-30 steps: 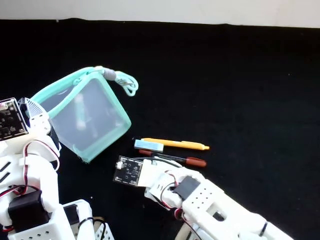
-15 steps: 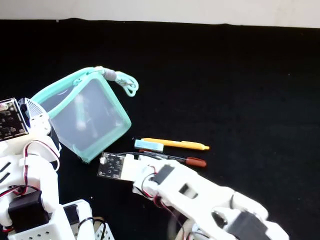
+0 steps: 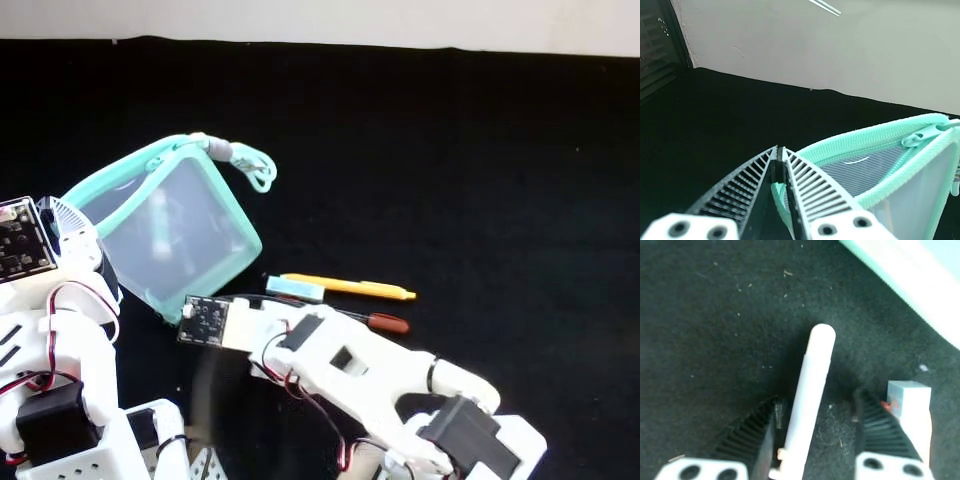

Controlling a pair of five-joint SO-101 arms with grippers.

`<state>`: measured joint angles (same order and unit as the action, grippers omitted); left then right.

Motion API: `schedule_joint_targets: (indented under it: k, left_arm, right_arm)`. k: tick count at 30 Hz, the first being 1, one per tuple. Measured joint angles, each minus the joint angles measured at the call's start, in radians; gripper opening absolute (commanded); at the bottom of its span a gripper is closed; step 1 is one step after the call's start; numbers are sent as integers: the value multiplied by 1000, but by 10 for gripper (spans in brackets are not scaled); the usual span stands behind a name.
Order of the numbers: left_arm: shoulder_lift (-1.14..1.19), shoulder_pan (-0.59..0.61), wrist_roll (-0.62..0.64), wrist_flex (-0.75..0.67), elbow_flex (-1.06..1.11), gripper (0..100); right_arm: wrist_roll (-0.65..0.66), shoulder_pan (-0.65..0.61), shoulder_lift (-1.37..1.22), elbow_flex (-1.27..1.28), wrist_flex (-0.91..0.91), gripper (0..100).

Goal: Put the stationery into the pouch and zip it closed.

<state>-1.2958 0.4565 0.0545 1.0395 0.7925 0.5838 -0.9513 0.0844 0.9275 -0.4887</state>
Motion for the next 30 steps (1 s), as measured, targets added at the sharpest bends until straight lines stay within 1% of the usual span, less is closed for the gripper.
schedule_joint_targets:
  k: [1, 2, 8, 13, 19, 25, 30]
  left_arm:
    - [0, 0, 0, 0, 0, 8]
    - [0, 0, 0, 2, 0, 8]
    - [0, 0, 0, 2, 0, 8]
    - [0, 0, 0, 3, 0, 8]
    - [0, 0, 0, 3, 0, 8]
    - [0, -3, 0, 3, 0, 8]
    - [-2, -94, -3, 17, -2, 8]
  right_arm:
    - [0, 0, -6, -6, 0, 25]
    - [0, 0, -8, -9, 0, 5]
    - [0, 28, 21, -15, -12, 8]
    - [0, 75, 164, -14, -137, 8]
    - [-32, 120, 433, -14, -322, 8]
    - [-141, 126, 715, -25, -450, 8]
    - [-290, 126, 896, -158, -520, 8]
